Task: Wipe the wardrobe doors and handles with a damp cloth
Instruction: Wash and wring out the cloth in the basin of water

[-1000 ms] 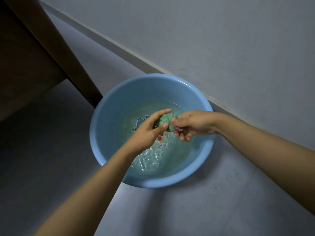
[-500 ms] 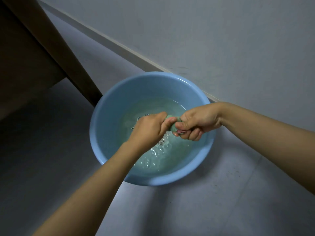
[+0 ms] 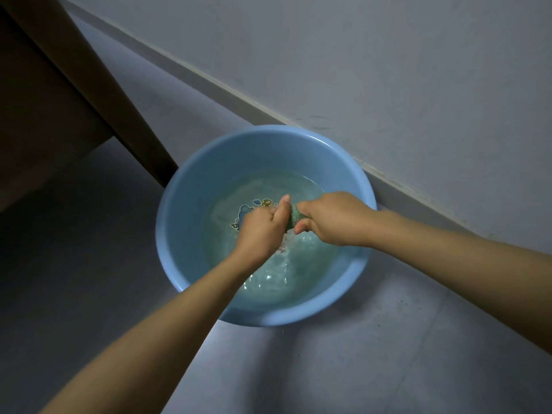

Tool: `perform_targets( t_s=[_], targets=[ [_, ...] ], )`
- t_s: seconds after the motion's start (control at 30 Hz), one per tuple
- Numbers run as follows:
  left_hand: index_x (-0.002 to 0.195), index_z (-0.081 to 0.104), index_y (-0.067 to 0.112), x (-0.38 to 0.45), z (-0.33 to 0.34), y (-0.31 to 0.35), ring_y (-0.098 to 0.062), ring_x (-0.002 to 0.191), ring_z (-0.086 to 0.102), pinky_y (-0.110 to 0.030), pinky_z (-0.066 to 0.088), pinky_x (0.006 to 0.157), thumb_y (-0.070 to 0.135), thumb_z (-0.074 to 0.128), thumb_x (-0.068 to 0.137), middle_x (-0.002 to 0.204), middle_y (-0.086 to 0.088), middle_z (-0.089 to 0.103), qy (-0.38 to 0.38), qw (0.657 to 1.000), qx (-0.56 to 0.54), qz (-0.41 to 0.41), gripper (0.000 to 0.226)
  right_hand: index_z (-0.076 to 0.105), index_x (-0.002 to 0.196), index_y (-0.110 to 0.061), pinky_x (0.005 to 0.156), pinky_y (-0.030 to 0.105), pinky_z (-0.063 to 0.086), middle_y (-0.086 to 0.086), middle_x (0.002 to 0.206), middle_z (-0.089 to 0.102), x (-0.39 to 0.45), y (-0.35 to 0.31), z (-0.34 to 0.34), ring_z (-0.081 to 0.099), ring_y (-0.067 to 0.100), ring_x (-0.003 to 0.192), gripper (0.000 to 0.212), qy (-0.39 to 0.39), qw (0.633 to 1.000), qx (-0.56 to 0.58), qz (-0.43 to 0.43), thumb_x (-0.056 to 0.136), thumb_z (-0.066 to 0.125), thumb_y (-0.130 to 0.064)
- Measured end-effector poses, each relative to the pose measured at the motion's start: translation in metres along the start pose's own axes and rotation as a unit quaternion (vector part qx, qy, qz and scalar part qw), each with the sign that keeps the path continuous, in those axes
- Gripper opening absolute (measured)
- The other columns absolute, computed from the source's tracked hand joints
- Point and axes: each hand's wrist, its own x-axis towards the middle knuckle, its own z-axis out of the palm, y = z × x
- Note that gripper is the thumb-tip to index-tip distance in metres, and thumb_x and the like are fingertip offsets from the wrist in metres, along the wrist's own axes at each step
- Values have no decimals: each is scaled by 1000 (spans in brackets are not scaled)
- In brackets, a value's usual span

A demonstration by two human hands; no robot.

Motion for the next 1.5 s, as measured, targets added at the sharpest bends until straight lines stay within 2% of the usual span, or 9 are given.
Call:
perform_targets(
  t_s=[0.17,0.43,0.53,0.6,0.77,0.97,1.1,1.23,1.5],
  targets=[
    [52,26,14,-4,3,3,-9,39,28,-25,21,42,40,35,102,47,1,30,-16,998,-41,-48,57,51,97,-22,63,30,34,-6,110,70,0,4,4,60,26,83,12,31,998,-45,-32,100,42,-29],
    [52,30,12,-4,1,15,-18,45,35,-31,24,48,36,28,104,43,-1,34,8,993,-89,-78,57,58,97,-13,47,12,10,-11,105,71,1,9,-4,25,11,53,24,94,991,-55,-72,101,45,-33],
    [52,34,11,-5,7,11,-22,49,38,-32,30,56,36,24,103,46,-3,38,2,990,-103,-92,59,59,66,-12,52,14,-4,-9,59,68,-1,9,0,21,13,41,27,201,971,-80,-105,77,79,-27],
    [52,35,13,-5,8,6,-20,50,36,-32,29,56,41,24,103,48,-2,38,-9,988,-118,-95,60,55,59,-14,69,18,-8,-4,41,54,-3,8,0,7,7,40,33,253,958,-93,-99,71,77,-35],
    [64,47,25,-8,5,8,-2,54,43,-19,36,53,45,25,103,61,10,46,-38,986,-160,-22,49,42,75,-24,73,26,25,-5,67,56,0,13,4,43,16,63,37,61,995,81,2,94,39,-56],
    [105,57,19,-13,-5,20,1,56,53,-16,41,52,24,41,103,78,6,64,3,948,-316,-35,18,65,83,-13,74,41,49,13,83,67,3,14,2,60,24,77,34,90,926,365,40,89,58,-46],
    [113,58,31,-35,-25,36,-9,79,62,-19,48,64,16,56,96,106,-4,64,22,904,-410,-117,23,68,105,-17,84,28,49,1,98,69,-18,-3,-19,65,14,88,29,100,878,461,75,82,72,-34],
    [100,61,11,-71,-67,81,-20,73,62,-29,52,72,18,68,83,88,-9,67,4,859,-487,-158,20,72,101,-18,93,15,37,1,108,62,-58,-26,-61,54,9,103,24,110,866,471,129,81,74,-31],
    [114,64,18,-131,-191,217,-25,100,65,-35,54,86,18,77,76,106,-7,71,-60,895,-421,-133,40,70,92,-17,76,12,45,-10,81,67,-142,-71,-236,60,2,78,14,129,754,615,191,93,58,-9]
  ],
)
